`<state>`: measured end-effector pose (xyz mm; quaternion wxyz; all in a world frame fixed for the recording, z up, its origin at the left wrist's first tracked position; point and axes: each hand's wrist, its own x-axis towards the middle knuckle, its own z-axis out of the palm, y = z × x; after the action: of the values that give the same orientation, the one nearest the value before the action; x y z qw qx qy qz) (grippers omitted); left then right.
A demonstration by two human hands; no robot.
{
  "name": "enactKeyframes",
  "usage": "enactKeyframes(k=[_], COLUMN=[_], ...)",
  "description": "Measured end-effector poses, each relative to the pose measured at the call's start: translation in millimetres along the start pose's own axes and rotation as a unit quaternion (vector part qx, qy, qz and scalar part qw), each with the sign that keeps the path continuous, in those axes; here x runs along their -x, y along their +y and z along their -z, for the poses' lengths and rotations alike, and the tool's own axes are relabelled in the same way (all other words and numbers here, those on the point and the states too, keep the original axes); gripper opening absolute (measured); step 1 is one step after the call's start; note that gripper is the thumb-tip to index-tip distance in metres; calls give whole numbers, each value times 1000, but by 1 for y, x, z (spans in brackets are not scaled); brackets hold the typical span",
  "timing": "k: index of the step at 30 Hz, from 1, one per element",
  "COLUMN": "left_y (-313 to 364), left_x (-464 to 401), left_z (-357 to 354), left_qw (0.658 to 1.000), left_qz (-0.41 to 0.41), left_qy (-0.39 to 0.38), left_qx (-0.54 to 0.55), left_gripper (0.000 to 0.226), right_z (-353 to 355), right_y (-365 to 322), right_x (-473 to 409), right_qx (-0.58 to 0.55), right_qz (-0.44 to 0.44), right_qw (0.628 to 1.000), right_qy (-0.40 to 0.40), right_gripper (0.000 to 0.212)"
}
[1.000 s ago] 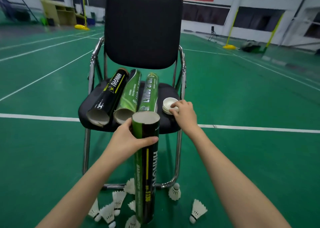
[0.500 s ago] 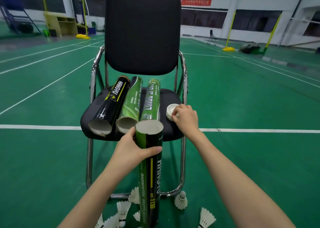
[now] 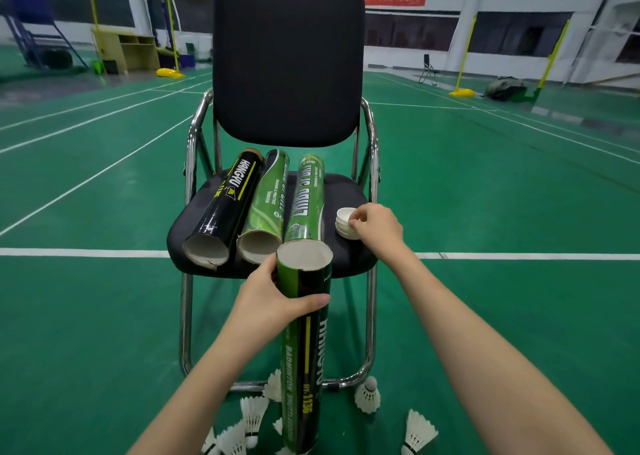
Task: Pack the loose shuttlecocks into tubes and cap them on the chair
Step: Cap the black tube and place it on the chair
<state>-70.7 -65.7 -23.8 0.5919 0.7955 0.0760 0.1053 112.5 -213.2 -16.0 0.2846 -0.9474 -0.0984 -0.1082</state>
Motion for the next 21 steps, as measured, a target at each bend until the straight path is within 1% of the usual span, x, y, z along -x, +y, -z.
enactKeyframes(k=[4, 7, 9, 13, 14, 17, 21], left_y=[-4, -7, -9, -7, -6, -5, -5], left_x=[0, -1, -1, -1, -1, 2, 13], left_z=[-2, -2, -1, 0, 0, 2, 2], left_qw=[1000, 1000, 1000, 1000, 1000, 999, 999], left_qz=[2, 2, 0, -8, -11, -16, -16], left_qy=[-8, -8, -5, -3, -2, -1, 2], left_qx=[-2, -2, -5, -15, -18, -28, -44], left_gripper=[68, 67, 66, 67, 66, 66, 70], right_z=[-1, -4, -1, 15, 19, 29, 40], right_y=[1, 2, -1, -14, -18, -30, -43], right_x=[-3, -2, 1, 25, 37, 80, 127], right_qx=[-13, -14, -31, -128, -140, -131, -192], right_qz=[11, 40, 59, 113, 130, 183, 216], right_qw=[997, 994, 991, 980, 976, 966, 948], right_qy=[70, 102, 112, 103, 102, 124, 131], right_gripper=[12, 11, 10, 9, 9, 11, 9])
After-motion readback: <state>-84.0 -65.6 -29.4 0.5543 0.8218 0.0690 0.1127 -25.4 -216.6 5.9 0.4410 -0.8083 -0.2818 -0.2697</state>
